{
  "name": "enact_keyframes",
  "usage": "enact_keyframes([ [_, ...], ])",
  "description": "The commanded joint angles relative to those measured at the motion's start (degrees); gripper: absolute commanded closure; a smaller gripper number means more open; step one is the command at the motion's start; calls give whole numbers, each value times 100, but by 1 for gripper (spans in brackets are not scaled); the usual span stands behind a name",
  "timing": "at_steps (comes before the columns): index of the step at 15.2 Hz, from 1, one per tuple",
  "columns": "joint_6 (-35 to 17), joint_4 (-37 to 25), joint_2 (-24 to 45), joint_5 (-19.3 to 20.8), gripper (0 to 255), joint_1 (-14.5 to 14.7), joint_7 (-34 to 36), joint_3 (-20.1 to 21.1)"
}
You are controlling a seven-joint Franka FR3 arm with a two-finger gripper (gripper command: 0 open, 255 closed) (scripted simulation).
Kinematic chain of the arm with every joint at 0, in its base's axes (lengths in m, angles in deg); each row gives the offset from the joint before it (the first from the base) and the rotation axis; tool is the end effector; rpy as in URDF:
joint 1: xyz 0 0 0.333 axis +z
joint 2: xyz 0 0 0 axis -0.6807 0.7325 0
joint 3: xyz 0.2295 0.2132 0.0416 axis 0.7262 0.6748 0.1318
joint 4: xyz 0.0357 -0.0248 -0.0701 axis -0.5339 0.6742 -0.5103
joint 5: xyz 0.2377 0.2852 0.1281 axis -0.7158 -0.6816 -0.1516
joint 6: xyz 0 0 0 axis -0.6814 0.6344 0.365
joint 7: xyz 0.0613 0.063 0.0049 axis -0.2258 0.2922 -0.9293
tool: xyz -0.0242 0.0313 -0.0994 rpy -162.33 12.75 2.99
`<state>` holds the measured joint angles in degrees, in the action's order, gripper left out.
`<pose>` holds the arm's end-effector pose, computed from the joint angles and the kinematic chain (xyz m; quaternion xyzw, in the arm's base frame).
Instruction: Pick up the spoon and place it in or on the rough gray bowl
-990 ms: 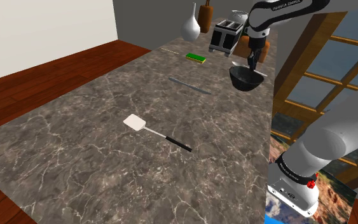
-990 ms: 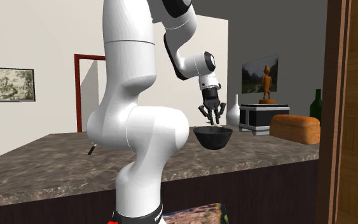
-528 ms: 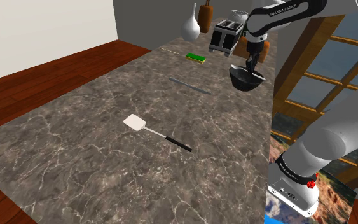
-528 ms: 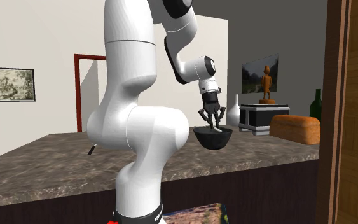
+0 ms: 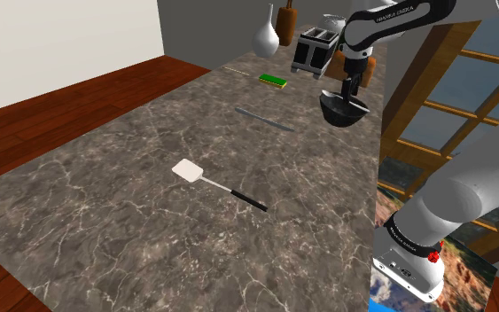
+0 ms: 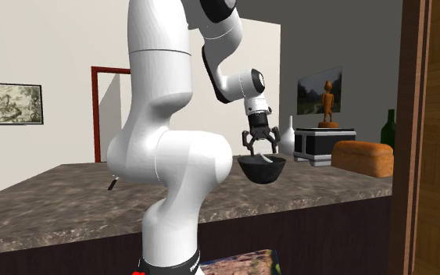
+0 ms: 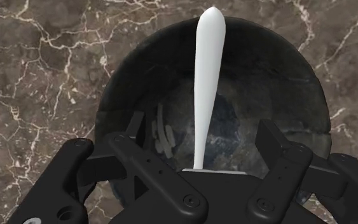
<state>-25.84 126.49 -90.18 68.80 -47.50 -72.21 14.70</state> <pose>0.4529 -0.1966 0.4352 0.9857 0.1100 -0.1046 0.0730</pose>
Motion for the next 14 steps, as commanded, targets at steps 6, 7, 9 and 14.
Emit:
enact_keyframes([
  [6, 725, -635, -77, -77, 0, 79, -27, 104],
  [7, 725, -635, -77, -77, 0, 78, -27, 105],
  [9, 725, -635, -77, -77, 0, 78, -27, 105],
  [14, 725, -635, -77, -77, 0, 78, -27, 105],
])
